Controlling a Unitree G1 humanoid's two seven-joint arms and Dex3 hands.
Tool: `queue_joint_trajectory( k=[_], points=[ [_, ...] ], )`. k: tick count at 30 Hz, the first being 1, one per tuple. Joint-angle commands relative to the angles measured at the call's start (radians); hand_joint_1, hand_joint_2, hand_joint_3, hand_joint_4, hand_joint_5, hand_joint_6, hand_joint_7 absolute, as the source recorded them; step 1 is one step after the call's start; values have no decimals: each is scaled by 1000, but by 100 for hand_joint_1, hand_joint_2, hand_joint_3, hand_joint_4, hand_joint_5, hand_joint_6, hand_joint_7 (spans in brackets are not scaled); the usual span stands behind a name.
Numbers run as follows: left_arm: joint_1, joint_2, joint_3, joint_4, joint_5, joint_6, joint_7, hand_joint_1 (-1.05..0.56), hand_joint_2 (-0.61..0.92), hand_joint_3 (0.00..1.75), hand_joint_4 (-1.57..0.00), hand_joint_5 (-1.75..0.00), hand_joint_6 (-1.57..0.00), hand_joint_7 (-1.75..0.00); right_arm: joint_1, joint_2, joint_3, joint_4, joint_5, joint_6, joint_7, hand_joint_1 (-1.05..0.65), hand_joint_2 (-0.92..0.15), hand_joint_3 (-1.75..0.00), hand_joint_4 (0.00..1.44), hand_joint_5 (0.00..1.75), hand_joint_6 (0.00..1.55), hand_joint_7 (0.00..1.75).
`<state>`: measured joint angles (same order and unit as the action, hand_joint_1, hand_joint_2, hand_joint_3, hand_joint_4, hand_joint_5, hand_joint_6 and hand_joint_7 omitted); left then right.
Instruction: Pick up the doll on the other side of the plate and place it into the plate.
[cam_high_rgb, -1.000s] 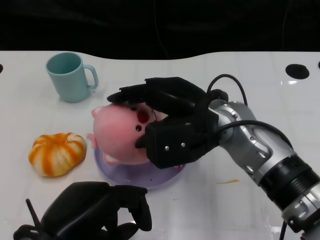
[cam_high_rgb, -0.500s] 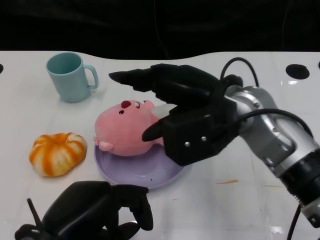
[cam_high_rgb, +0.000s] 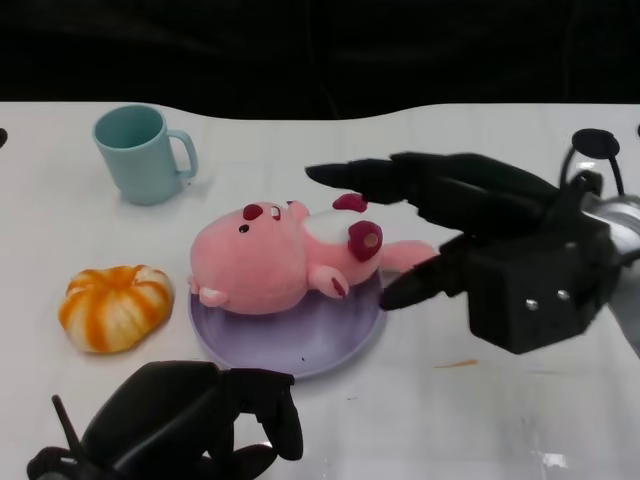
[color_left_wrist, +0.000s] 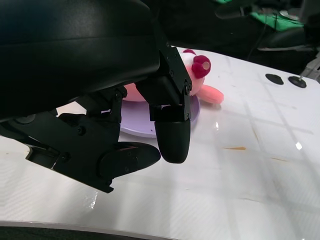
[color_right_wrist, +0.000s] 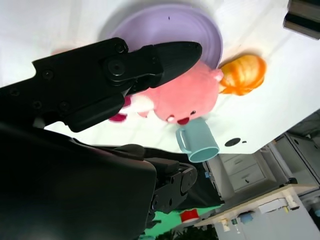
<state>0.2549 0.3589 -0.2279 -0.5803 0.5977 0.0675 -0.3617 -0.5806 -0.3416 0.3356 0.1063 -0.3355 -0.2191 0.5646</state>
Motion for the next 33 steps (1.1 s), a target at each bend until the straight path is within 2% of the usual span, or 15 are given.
queue_joint_trajectory(
  k=[1, 8, 13, 17, 21, 25, 27, 29, 33],
  points=[
    [2, 14, 16, 0, -2, 3, 2, -21, 72, 66, -76, -135, -79, -106, 77, -39, -52, -42, 63, -23, 1, -74, -92, -10, 3, 54, 18, 8],
    [10, 22, 30, 11, -14, -19, 9, -20, 71, 68, -75, -141, -79, -108, 221, -52, -126, -100, 127, -41, -36, -63, -92, -14, 19, 72, 34, 14],
    [26, 30, 49, 5, -26, -33, 8, -19, 69, 68, -73, -144, -77, -109, 333, -49, -178, -198, 188, -1, -47, -35, -92, -7, 46, 102, 65, 31],
    [26, 28, 53, -3, -28, -21, -1, -18, 71, 66, -73, -143, -77, -106, 395, -61, -212, -255, 249, 31, -31, -20, -92, -9, 60, 113, 78, 40],
    [17, 26, 49, -1, -31, -17, -3, -19, 72, 65, -73, -140, -78, -104, 444, -83, -236, -344, 276, 140, -11, -17, -92, -16, 67, 119, 85, 48],
    [11, 28, 48, 5, -32, -20, 2, -19, 72, 66, -74, -142, -79, -103, 490, -80, -253, -424, 281, 244, -28, -9, -92, -19, 72, 121, 91, 57],
    [11, 30, 51, 4, -35, -22, 1, -19, 72, 65, -74, -143, -79, -103, 511, -73, -257, -447, 277, 282, -41, -6, -84, -36, 73, 123, 88, 70],
    [12, 31, 53, 3, -39, -20, -1, -20, 72, 65, -73, -144, -80, -104, 525, -70, -256, -459, 276, 295, -51, -4, -67, -71, 72, 128, 84, 82],
    [17, 43, 63, 7, -49, -35, 1, -19, 72, 65, -73, -145, -79, -105, 550, -46, -251, -428, 285, 253, -77, 0, -60, -89, 74, 132, 84, 89]
  ],
)
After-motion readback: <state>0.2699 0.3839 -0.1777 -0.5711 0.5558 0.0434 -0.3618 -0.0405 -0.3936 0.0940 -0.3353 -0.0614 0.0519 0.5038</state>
